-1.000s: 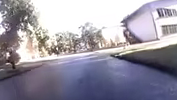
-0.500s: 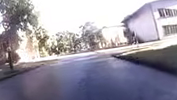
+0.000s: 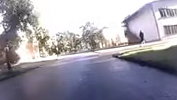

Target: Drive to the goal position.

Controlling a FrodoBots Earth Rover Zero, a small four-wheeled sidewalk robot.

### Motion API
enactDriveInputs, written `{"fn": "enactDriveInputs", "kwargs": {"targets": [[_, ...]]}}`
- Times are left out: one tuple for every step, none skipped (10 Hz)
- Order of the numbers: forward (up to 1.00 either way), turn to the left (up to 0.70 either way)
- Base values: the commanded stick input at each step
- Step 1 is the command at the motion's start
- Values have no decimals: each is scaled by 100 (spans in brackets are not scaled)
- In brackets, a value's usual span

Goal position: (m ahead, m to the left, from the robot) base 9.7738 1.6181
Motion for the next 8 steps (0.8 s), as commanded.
{"fn": "enactDriveInputs", "kwargs": {"targets": [[50, 0], [50, 0], [50, 0], [50, 0], [50, 0], [50, 0], [50, 0], [50, 0]]}}
